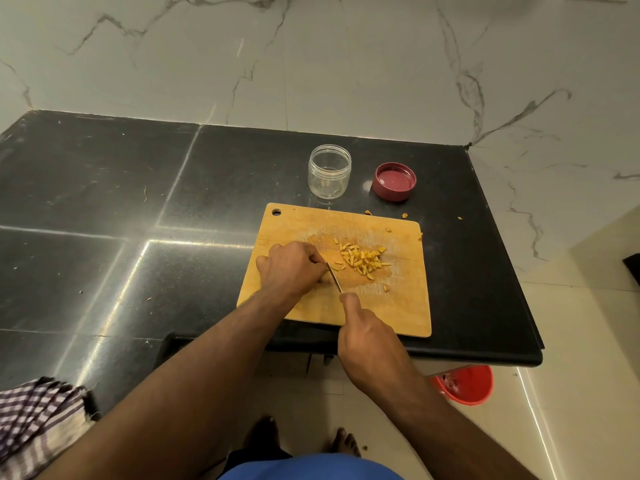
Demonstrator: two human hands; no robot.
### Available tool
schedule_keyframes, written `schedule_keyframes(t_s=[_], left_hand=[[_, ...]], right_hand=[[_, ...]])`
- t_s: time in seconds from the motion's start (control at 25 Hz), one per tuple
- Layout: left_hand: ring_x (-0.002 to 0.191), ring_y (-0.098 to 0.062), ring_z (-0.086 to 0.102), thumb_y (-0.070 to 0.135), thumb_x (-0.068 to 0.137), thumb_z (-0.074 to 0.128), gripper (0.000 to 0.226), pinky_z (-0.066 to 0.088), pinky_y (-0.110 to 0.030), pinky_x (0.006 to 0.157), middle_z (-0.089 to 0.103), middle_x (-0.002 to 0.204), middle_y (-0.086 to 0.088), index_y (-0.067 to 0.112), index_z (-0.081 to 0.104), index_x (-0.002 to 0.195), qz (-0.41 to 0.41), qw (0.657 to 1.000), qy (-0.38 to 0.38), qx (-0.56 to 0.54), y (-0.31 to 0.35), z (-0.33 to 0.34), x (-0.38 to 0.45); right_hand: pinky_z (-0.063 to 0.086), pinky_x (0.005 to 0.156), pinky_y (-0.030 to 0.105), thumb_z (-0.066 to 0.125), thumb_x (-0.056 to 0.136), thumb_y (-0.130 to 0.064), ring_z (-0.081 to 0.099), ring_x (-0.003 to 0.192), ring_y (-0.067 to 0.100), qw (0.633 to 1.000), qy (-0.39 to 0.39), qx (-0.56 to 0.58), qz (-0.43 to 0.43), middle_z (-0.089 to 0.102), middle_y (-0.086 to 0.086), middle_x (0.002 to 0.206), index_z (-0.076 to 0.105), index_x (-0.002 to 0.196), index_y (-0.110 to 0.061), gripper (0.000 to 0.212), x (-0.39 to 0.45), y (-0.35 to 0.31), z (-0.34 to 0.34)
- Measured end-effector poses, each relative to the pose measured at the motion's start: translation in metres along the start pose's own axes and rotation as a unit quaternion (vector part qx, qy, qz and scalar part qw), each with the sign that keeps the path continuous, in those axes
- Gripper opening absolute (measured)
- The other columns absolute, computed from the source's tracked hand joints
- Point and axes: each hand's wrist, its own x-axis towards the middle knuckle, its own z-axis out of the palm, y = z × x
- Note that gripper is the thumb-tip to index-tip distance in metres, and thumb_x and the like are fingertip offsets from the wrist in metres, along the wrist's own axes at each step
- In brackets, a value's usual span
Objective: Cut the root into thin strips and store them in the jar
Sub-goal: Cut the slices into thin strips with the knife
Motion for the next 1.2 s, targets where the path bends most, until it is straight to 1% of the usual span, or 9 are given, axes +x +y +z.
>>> schedule_keyframes(t_s=[0.12,0.28,0.44,0.56,0.76,0.88,0.96,1.12,1.2], left_hand=[[0.103,-0.017,0.052,0.033,0.088,0.066,0.009,0.03,-0.041,0.083,0.068,0.09,0.015,0.032,0.075,0.088,0.002,1.0,0.0,-0.008,-0.001,0.001,0.0],[0.103,-0.016,0.053,0.034,0.088,0.067,0.008,0.033,-0.043,0.086,0.069,0.093,0.017,0.034,0.075,0.09,0.002,1.0,-0.008,-0.019,-0.003,0.003,0.001],[0.103,-0.016,0.054,0.035,0.089,0.067,0.008,0.036,-0.044,0.087,0.069,0.094,0.017,0.035,0.074,0.089,0.006,1.0,0.0,-0.017,-0.004,0.004,0.0],[0.103,-0.017,0.053,0.034,0.09,0.065,0.01,0.034,-0.043,0.085,0.069,0.094,0.016,0.034,0.075,0.09,0.004,1.0,0.006,-0.017,-0.003,0.004,-0.002],[0.103,-0.017,0.053,0.035,0.089,0.066,0.01,0.032,-0.043,0.084,0.069,0.093,0.016,0.035,0.075,0.089,-0.002,1.0,0.007,-0.023,-0.003,0.004,-0.002],[0.103,-0.016,0.053,0.037,0.088,0.067,0.008,0.034,-0.044,0.086,0.068,0.091,0.017,0.035,0.075,0.088,-0.004,1.0,0.007,-0.024,-0.004,0.005,0.0],[0.104,-0.016,0.053,0.038,0.089,0.067,0.008,0.033,-0.043,0.085,0.068,0.092,0.017,0.034,0.075,0.09,-0.004,1.0,0.007,-0.024,-0.005,0.005,0.0],[0.104,-0.016,0.053,0.038,0.088,0.068,0.008,0.031,-0.041,0.083,0.069,0.094,0.016,0.035,0.075,0.091,-0.003,1.0,0.009,-0.019,-0.006,0.006,0.0],[0.104,-0.016,0.053,0.039,0.088,0.068,0.007,0.031,-0.042,0.083,0.069,0.093,0.016,0.035,0.074,0.089,-0.002,1.0,0.008,-0.025,-0.008,0.005,0.0]], right_hand=[[0.047,0.061,0.032,0.034,0.102,-0.022,0.055,0.072,0.013,1.0,0.015,0.017,-0.002,0.055,-0.002,0.089,0.029,0.135,-0.028,0.034,-0.018,0.008,-0.001],[0.049,0.062,0.026,0.037,0.102,-0.021,0.057,0.074,0.011,0.998,0.065,0.025,-0.007,0.057,-0.004,0.095,0.03,0.141,-0.028,0.04,-0.019,0.012,-0.004],[0.05,0.066,0.033,0.036,0.102,-0.022,0.057,0.079,0.013,0.998,0.045,0.034,-0.006,0.058,-0.002,0.099,0.029,0.139,-0.028,0.038,-0.005,0.006,-0.002],[0.049,0.067,0.034,0.034,0.102,-0.022,0.057,0.081,0.015,0.999,0.033,0.033,-0.002,0.059,0.0,0.103,0.028,0.139,-0.028,0.038,0.004,0.002,-0.001],[0.045,0.063,0.035,0.033,0.102,-0.02,0.055,0.076,0.018,1.0,0.011,0.018,-0.015,0.057,0.002,0.095,0.028,0.138,-0.025,0.037,0.014,0.003,0.001],[0.04,0.059,0.03,0.034,0.102,-0.022,0.054,0.072,0.012,0.999,0.007,0.03,-0.016,0.056,-0.002,0.088,0.028,0.137,-0.027,0.036,0.006,0.006,0.002],[0.037,0.057,0.026,0.035,0.102,-0.022,0.053,0.07,0.011,0.999,0.011,0.041,-0.016,0.055,-0.005,0.085,0.03,0.137,-0.027,0.035,-0.007,0.009,0.003],[0.047,0.062,0.028,0.037,0.102,-0.022,0.056,0.074,0.012,0.998,0.05,0.041,-0.009,0.057,-0.005,0.092,0.032,0.138,-0.028,0.037,-0.022,0.015,0.001],[0.045,0.061,0.027,0.038,0.102,-0.021,0.056,0.074,0.011,0.997,0.056,0.054,-0.008,0.057,-0.005,0.092,0.031,0.139,-0.028,0.039,-0.018,0.014,-0.001]])
